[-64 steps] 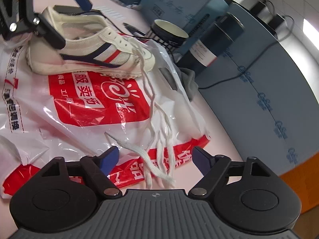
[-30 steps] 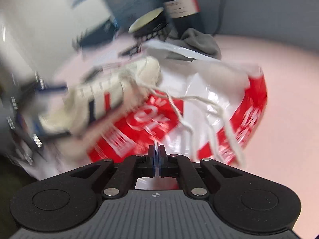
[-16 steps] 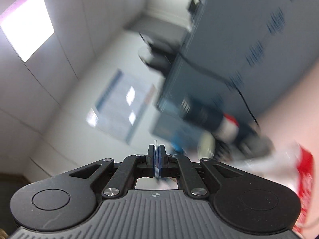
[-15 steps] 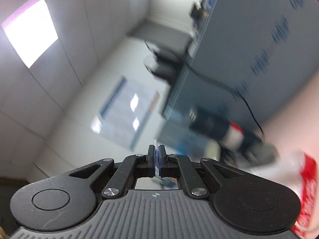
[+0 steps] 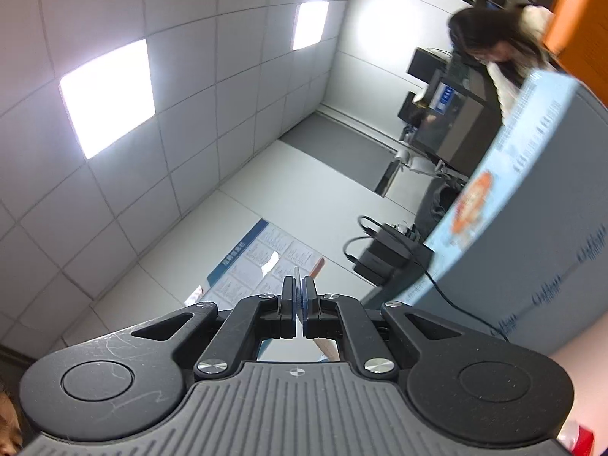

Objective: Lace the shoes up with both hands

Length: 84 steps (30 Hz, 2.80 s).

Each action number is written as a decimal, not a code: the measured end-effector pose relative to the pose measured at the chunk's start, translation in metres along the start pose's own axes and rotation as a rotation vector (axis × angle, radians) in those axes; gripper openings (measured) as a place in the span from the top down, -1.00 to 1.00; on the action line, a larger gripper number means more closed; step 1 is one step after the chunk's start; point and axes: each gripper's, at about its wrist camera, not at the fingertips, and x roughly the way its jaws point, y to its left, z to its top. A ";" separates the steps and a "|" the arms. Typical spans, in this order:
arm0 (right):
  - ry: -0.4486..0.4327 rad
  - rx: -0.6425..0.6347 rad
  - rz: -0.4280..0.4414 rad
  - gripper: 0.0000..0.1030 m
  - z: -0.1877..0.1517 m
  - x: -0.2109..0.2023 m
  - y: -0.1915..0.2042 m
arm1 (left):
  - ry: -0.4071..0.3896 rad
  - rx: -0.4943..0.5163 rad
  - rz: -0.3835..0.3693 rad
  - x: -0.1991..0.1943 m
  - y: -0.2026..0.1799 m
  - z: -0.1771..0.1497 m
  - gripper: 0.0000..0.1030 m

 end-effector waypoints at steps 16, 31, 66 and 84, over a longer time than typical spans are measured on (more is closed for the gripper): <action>0.600 -0.224 -0.324 0.94 -0.208 0.111 -0.120 | 0.059 -0.061 -0.101 0.049 0.018 0.004 0.03; 0.826 -0.735 -0.367 0.43 -0.294 0.142 -0.133 | 0.050 -0.063 -0.165 0.058 0.026 -0.004 -0.19; 0.717 -0.763 -0.511 0.92 -0.306 0.111 -0.124 | 0.057 -0.058 -0.127 0.058 0.025 -0.002 -0.44; 0.578 -0.276 -0.427 0.95 -0.285 0.086 -0.157 | 0.057 -0.041 -0.133 0.056 0.024 -0.003 -0.44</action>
